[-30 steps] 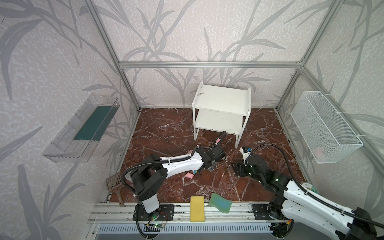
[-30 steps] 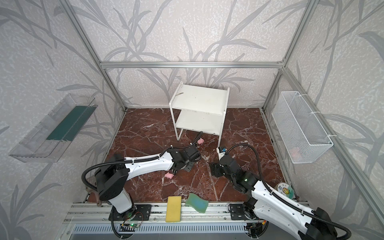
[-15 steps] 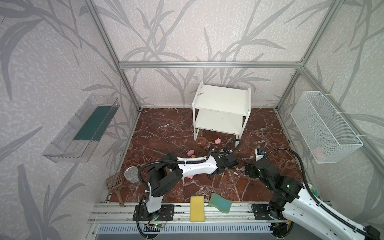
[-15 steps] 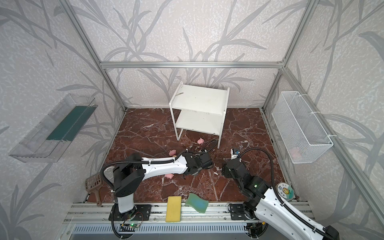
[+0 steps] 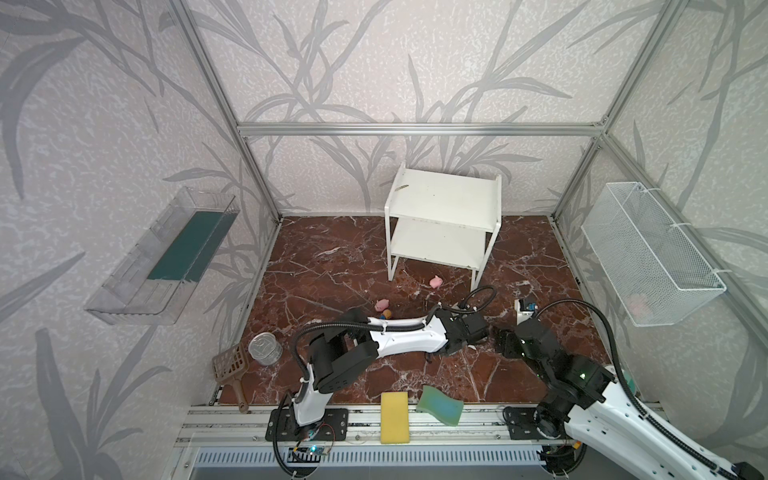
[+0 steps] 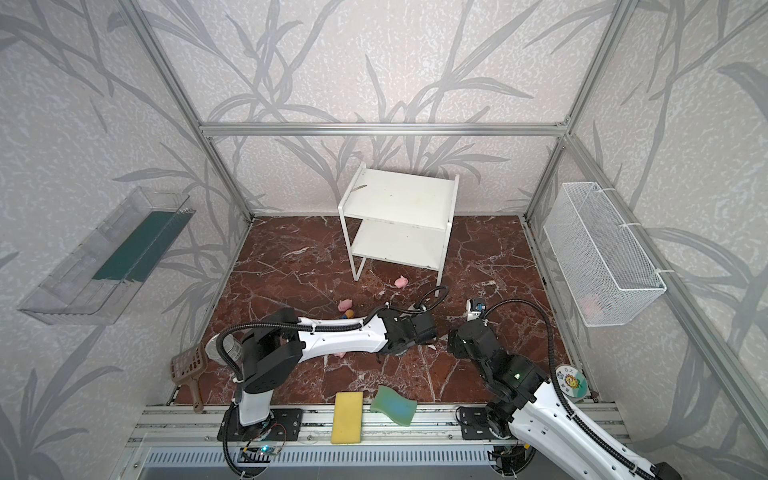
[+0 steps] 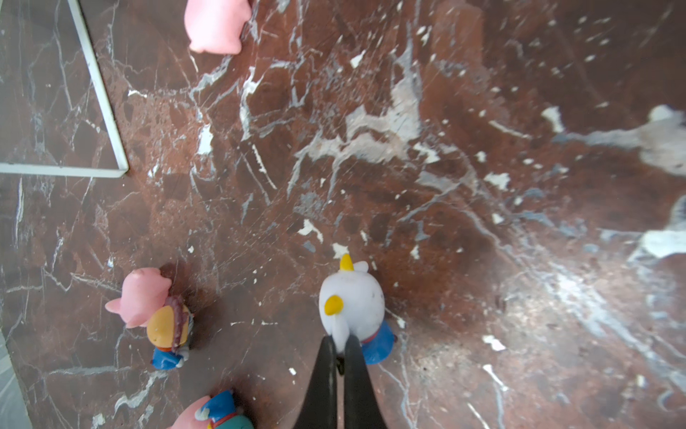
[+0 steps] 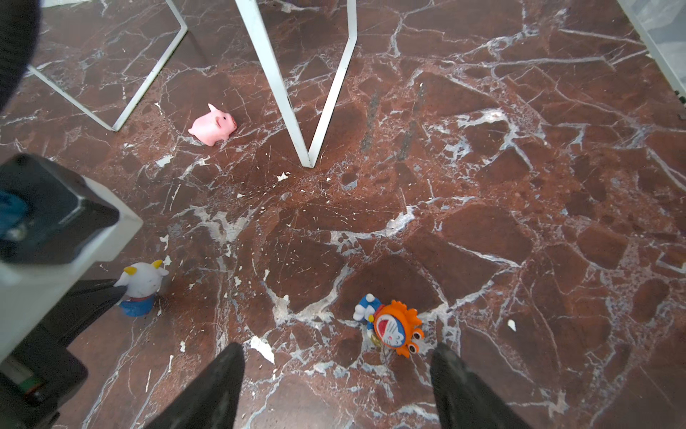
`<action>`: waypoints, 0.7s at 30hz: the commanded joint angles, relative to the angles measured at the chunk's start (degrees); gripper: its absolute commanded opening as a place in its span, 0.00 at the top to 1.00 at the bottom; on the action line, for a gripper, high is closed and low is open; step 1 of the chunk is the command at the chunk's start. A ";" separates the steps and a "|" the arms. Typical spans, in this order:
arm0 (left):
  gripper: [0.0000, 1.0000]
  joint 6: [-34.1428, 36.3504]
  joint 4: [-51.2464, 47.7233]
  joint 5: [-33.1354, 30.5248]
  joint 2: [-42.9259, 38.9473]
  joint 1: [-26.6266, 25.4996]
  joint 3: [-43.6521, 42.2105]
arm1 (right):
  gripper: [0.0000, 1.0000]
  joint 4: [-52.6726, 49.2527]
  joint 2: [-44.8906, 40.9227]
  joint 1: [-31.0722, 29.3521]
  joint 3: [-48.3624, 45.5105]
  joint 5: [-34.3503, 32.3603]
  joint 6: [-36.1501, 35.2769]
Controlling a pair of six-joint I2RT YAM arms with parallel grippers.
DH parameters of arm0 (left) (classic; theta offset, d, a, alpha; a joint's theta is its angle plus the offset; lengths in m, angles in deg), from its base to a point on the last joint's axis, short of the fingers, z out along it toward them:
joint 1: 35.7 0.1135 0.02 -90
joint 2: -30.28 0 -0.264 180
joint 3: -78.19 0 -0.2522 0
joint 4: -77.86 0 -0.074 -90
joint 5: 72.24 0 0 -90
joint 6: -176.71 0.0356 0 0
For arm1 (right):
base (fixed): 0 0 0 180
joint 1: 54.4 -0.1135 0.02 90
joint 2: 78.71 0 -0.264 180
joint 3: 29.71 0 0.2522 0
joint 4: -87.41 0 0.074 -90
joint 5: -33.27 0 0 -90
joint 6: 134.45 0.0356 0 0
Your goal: Place and organize the plastic toys onto the shelf
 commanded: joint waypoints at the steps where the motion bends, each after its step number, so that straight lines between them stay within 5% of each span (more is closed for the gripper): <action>1: 0.91 -0.69 -1.14 1.44 1.77 -1.06 1.92 | 0.21 -2.28 -1.08 0.26 1.03 -0.93 1.06; 13: 0.58 -0.58 0.61 4.84 1.31 -1.71 3.00 | 0.21 -4.02 -3.47 0.88 0.00 -1.96 1.44; 21: 0.36 1.65 5.52 11.74 -7.49 -0.30 -2.70 | 0.20 0.17 0.96 1.23 -1.27 2.64 0.01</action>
